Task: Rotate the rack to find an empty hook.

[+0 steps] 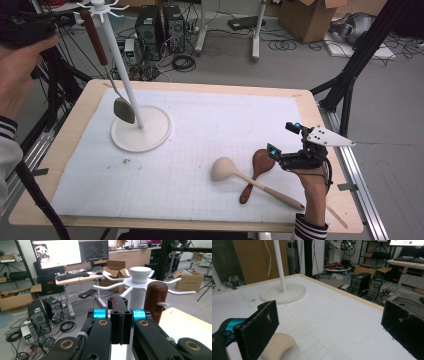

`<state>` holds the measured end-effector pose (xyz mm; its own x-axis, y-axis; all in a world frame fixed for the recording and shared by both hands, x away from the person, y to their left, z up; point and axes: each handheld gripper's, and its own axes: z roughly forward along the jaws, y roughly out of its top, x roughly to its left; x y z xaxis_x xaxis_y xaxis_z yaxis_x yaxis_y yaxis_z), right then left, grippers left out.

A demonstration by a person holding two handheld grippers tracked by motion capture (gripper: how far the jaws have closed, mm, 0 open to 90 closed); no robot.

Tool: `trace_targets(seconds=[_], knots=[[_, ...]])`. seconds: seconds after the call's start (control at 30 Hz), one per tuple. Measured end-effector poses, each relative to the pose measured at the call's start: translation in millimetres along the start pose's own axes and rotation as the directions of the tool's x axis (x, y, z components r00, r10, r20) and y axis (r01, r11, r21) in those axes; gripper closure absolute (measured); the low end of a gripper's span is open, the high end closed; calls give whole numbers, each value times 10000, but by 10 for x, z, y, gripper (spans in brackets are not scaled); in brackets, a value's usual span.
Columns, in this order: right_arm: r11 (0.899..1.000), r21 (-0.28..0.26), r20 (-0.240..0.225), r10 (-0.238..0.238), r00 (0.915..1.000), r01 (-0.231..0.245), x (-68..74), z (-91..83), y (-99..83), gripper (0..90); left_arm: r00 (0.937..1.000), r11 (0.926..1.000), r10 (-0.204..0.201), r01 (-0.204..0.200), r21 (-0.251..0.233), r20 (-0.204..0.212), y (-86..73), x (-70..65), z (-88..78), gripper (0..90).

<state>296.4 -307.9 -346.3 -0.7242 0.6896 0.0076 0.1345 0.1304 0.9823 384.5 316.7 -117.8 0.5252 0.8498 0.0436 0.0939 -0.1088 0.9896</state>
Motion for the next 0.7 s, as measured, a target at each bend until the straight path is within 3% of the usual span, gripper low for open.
trace_targets(seconds=[0.7], knots=[[10000, 33, 53, 3, 10000, -3, -10, 12, -1, 2, 9991, 9997, 74, -65, 224, -413, 24, 111, 60, 898]])
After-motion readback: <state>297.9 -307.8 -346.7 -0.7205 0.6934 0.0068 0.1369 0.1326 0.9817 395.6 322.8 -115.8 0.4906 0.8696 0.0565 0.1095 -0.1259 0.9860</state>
